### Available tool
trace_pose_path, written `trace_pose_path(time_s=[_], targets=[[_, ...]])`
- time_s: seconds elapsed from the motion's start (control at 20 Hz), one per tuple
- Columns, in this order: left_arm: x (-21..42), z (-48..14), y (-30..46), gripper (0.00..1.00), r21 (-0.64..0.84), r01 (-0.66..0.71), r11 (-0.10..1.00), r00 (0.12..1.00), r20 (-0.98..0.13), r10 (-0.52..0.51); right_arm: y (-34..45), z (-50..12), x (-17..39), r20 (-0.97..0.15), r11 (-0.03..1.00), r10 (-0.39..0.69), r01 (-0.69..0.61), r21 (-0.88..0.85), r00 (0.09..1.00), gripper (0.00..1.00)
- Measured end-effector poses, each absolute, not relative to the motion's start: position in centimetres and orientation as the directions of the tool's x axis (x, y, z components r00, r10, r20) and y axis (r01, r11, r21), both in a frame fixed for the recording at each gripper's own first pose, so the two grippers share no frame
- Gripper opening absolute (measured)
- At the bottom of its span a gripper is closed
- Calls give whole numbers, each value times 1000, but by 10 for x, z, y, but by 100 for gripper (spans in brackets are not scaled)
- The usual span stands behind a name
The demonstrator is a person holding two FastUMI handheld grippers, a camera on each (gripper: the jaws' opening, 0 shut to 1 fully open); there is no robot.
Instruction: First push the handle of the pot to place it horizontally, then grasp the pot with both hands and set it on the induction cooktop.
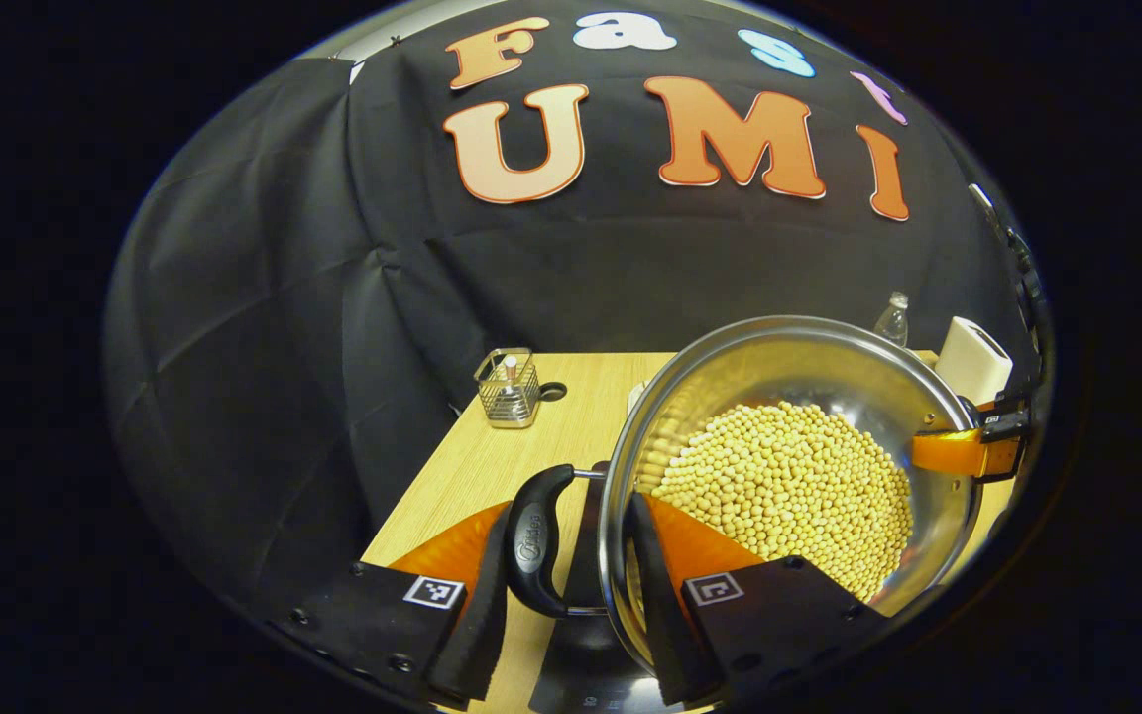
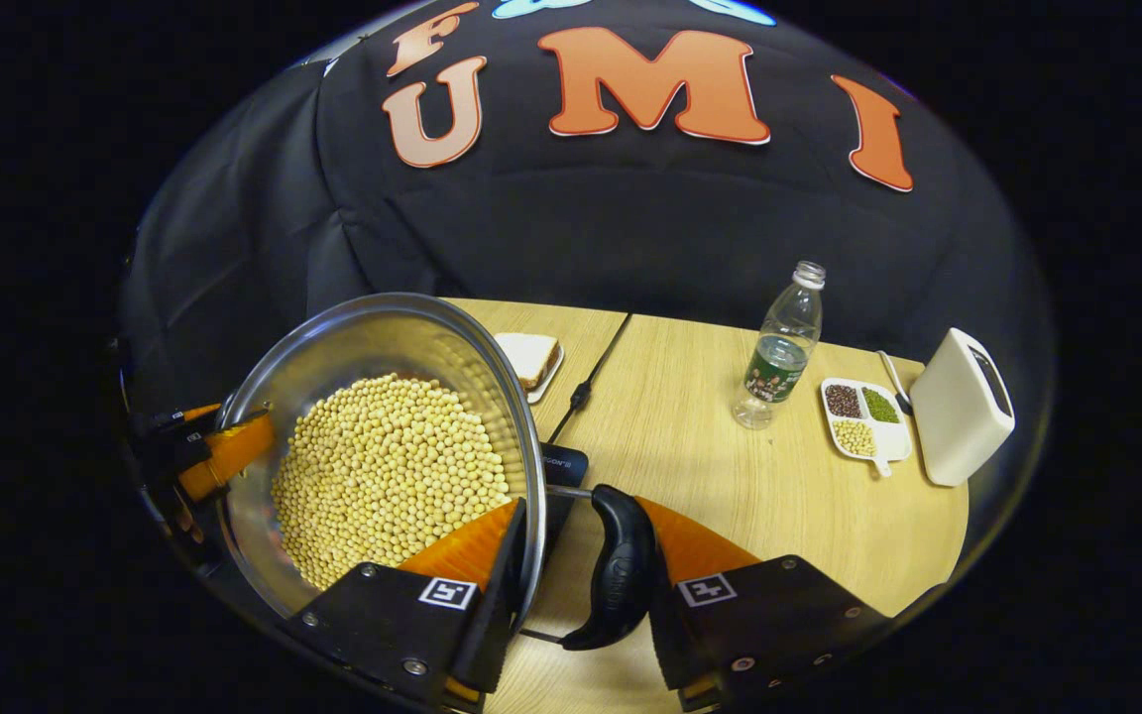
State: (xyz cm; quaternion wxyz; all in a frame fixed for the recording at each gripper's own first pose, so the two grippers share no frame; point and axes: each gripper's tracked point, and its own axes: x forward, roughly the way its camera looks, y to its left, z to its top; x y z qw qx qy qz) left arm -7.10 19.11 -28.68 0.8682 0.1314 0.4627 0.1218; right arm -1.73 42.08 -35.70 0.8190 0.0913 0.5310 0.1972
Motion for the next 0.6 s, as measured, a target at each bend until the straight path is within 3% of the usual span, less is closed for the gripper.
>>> trace_pose_path(time_s=[0.6], targets=[[-36, -363, 192, 67, 340, -97, 935, 468, -814, 345, 450, -404, -14, -853, 902, 425, -226, 369, 302, 59]])
